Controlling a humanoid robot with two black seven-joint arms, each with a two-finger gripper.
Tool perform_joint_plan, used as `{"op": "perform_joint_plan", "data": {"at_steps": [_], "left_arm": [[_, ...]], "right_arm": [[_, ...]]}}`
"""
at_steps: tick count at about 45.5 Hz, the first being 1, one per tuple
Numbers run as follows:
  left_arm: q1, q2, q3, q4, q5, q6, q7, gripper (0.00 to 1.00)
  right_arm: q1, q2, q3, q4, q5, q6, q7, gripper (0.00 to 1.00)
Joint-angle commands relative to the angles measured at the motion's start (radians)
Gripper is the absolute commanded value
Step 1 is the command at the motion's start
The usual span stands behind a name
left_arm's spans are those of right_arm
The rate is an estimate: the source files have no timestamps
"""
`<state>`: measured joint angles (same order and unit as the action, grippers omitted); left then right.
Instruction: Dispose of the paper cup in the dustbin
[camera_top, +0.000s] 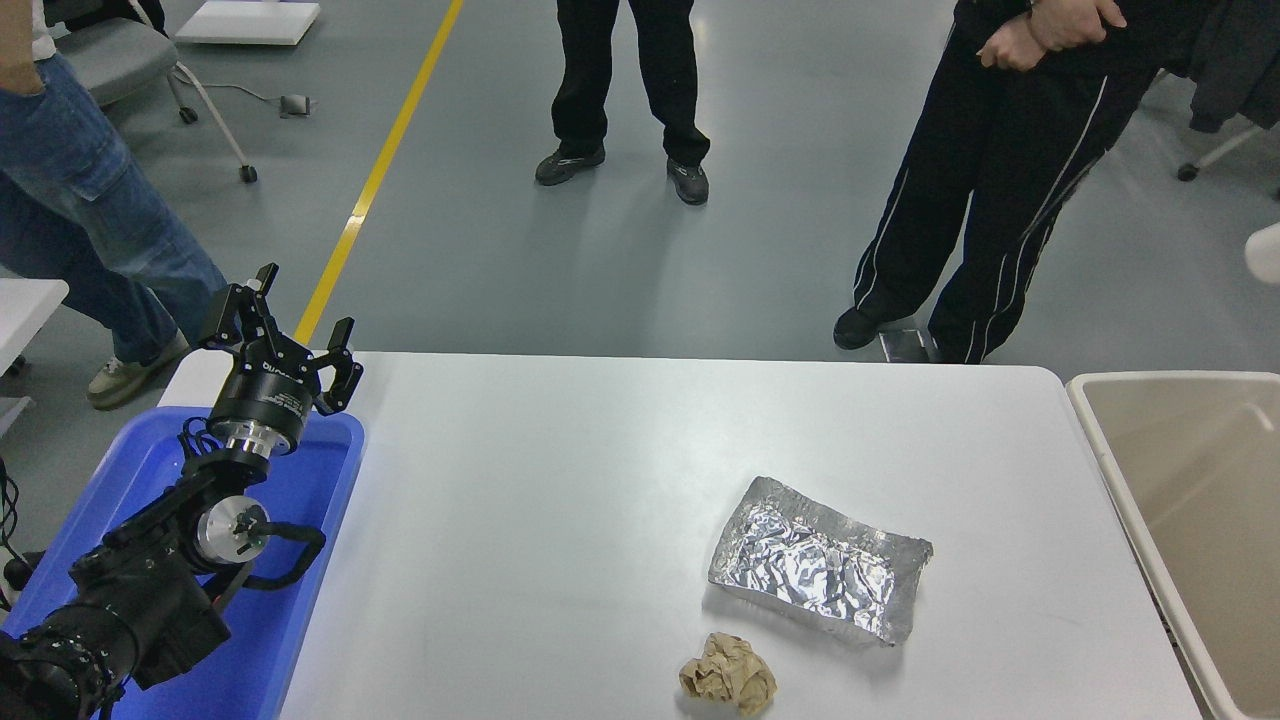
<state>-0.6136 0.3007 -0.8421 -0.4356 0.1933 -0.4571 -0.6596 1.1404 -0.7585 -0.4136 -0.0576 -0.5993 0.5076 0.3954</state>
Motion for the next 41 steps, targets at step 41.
{"op": "perform_joint_plan", "data": {"at_steps": [41], "left_arm": [[0.0,0.0,0.0,0.0,0.0,0.0,0.0,1.0]], "right_arm": [[-0.455,0.354,0.22,-0.13,0.219,-0.374,-0.369,0.0]]}}
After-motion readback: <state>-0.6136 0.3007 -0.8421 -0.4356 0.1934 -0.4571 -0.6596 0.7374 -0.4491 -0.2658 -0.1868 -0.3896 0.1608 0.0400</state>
